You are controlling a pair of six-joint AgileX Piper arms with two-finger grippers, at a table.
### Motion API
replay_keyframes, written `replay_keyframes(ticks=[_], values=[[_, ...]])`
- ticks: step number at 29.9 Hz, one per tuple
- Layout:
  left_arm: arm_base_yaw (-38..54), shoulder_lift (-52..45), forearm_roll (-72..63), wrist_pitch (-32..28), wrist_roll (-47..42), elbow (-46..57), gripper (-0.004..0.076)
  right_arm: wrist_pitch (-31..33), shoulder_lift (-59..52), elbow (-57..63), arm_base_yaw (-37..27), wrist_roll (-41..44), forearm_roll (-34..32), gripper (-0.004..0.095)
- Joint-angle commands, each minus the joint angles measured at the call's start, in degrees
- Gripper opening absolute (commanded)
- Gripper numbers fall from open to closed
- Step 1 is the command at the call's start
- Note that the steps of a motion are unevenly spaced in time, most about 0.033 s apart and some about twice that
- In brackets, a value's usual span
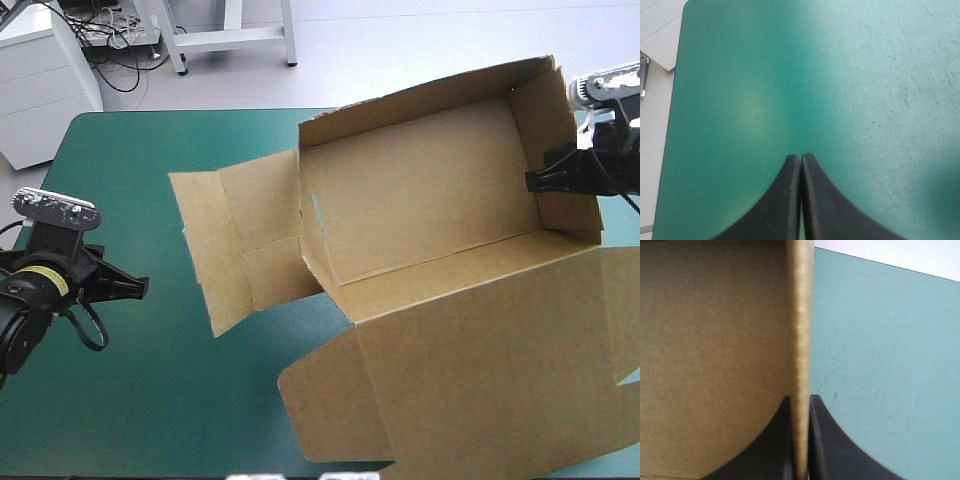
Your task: Fold the box
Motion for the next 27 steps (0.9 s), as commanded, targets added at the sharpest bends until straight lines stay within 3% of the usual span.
replay_keyframes(ticks=[1, 5, 9, 12, 19, 27], values=[[1.4, -0.5, -4.0, -8.1, -0.5, 0.6, -0.0006, 0.0, -2.6, -1.2, -0.5, -0.3, 3.4, -0.0024], [4.7, -0.2, -15.1, -15.2, 5.5, 3.3, -0.0006, 0.0, -3.1, -1.2, -0.5, -0.4, 3.7, -0.0023], [10.3, 1.6, -31.8, -14.9, 17.1, 4.0, -0.0006, 0.0, -3.1, -1.2, -0.5, -0.7, 4.2, -0.0024], [16.2, 4.0, -45.7, -12.5, 29.5, 4.0, -0.0006, 0.0, -3.1, -1.2, -0.5, -1.2, 5.3, -0.0024], [31.1, 11.6, -77.4, -0.1, 52.6, 6.8, -0.0006, 0.0, -3.1, -1.2, -0.5, -1.4, 8.1, -0.0023], [33.5, 18.5, -92.5, 5.8, 64.3, 14.8, -0.0006, -1.8, -3.0, 1.1, -0.5, -2.9, 12.2, -0.0023]])
